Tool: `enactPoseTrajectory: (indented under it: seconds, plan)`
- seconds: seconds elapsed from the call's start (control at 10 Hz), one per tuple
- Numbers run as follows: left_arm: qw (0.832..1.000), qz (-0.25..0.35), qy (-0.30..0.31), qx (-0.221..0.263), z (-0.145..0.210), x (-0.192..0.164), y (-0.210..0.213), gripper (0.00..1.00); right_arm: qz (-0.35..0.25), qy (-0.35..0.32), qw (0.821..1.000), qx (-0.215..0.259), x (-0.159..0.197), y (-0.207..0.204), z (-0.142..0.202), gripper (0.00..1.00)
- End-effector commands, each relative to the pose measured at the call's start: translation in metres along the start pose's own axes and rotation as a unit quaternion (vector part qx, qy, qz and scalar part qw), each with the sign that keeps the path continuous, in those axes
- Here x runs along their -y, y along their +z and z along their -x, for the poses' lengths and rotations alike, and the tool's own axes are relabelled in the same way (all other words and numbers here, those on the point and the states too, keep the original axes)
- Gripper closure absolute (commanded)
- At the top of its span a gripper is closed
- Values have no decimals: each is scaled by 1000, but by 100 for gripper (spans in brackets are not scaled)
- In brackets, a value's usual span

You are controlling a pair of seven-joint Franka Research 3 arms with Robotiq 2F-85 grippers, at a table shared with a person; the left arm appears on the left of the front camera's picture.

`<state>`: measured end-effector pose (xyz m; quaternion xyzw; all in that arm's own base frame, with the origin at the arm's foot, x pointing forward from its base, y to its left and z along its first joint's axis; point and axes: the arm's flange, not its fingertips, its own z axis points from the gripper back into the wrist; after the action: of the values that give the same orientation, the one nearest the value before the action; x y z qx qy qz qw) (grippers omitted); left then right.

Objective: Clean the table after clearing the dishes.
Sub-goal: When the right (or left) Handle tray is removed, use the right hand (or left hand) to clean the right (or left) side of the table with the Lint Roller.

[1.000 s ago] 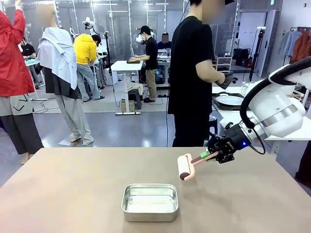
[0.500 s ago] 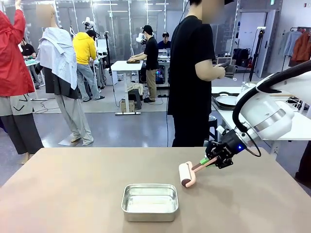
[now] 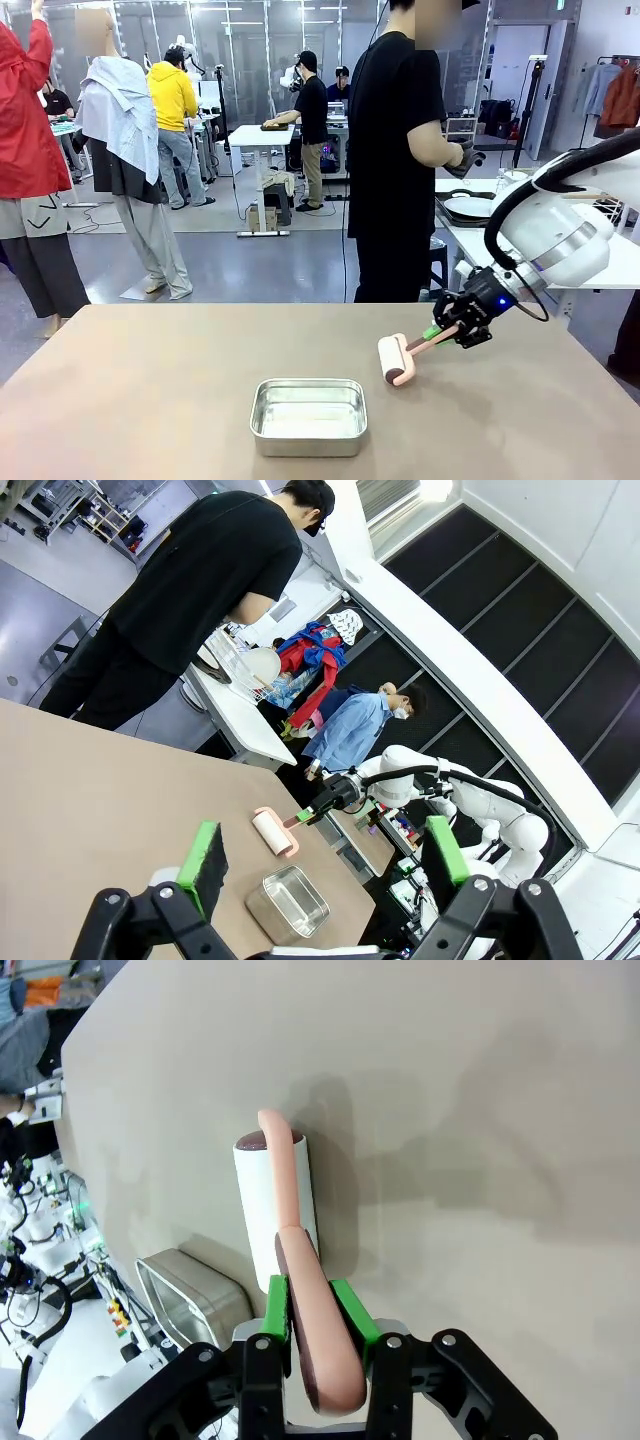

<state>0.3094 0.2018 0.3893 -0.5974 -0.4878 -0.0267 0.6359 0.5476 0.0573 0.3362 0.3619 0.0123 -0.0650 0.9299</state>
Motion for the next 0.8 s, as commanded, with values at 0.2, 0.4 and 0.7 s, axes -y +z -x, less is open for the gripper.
enactPoseTrajectory:
  seconds: [0.2, 0.4, 0.7]
  plan:
    - [1000, 6, -1, -1, 1, 4, 3, 0, 97, -76, 992, 16, 43, 39, 35, 77]
    - [1000, 6, -1, -1, 1, 4, 3, 0, 158, -98, 982, 12, 55, 55, 48, 77]
    - [1000, 6, -1, -1, 1, 4, 3, 0, 214, -131, 968, 15, 54, 92, 59, 77]
